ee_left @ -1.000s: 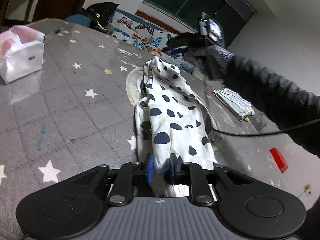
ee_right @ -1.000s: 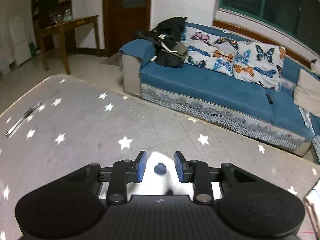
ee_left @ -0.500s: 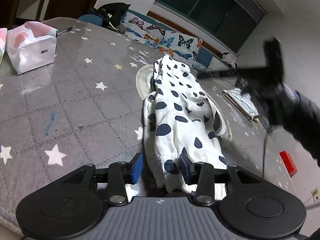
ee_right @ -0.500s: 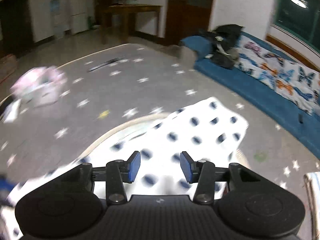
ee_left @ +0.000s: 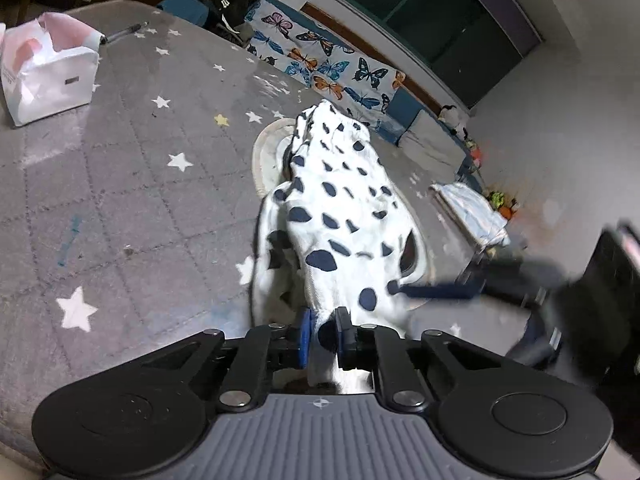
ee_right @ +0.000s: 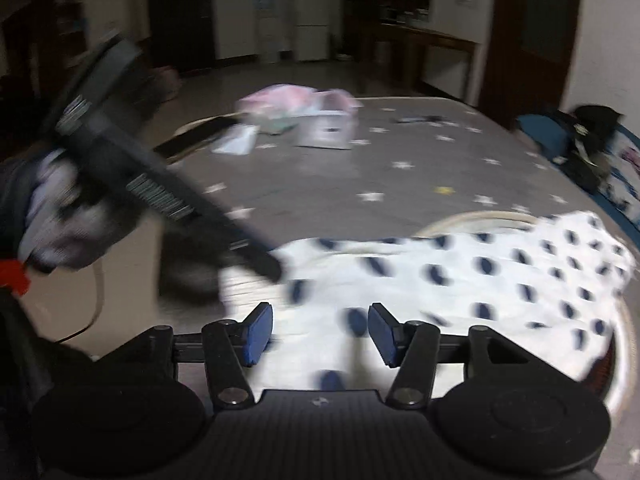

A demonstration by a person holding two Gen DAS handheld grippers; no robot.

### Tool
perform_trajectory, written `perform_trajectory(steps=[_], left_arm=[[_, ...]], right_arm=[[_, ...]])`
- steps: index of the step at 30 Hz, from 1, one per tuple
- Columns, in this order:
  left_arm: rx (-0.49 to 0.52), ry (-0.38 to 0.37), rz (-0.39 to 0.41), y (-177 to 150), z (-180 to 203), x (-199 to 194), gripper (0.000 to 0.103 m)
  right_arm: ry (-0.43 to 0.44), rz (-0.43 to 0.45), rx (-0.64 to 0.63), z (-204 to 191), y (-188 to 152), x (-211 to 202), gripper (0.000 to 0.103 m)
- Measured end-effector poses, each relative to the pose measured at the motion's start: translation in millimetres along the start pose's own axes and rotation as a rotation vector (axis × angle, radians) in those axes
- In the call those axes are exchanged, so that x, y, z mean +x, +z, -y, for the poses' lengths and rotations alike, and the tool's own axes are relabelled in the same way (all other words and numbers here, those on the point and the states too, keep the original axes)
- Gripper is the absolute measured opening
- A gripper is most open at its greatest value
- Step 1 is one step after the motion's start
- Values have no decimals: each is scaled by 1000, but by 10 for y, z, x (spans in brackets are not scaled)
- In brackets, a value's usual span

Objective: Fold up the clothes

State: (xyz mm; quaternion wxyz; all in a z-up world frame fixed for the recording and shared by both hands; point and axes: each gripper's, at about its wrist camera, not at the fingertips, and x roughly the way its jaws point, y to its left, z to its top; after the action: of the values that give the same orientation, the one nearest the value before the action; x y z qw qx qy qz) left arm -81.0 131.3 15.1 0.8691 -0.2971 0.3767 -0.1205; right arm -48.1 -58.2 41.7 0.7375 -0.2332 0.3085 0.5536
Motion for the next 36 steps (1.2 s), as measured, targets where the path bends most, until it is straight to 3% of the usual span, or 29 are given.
perform_trajectory(steps=[2,6,8,10,12,17,22,25,27,29,31,33,36], left_arm=[[-22,-29,-4,44,27,1,14],[-48,-76,-20,99,89,45,13],[-47,-85,-16,108,118,51,14],[-26,-73,2,100,124,21,15],[1,-59,23,79,112,-38,18],[127,20,70,-65,135,-170,35],[326,116,44,-302,290,-104,55],[406,165,28,-405,349,-20,55],[438,188,16,-454,352,36,53],[452,206,10,-483,346,85,44],[452,210,-1,-494,325,132,19],[440,198,7,-492,308,92,9],[408,127,47,-479,314,-105,6]], right_arm=[[2,15,-41,-170,-30,62,57],[-80,41,-103,-398,-80,210,58],[-133,51,-81,-405,-106,255,49],[-126,59,-31,-354,-130,219,33],[-109,69,20,-291,-152,148,31],[-91,103,166,-44,-203,-114,30],[-72,128,277,145,-240,-231,30],[-57,143,341,251,-263,-296,30],[-50,154,365,292,-286,-334,30],[-49,161,364,317,-288,-328,30],[-50,166,356,311,-271,-317,30],[-52,170,349,302,-263,-332,30],[-56,178,329,269,-247,-372,30]])
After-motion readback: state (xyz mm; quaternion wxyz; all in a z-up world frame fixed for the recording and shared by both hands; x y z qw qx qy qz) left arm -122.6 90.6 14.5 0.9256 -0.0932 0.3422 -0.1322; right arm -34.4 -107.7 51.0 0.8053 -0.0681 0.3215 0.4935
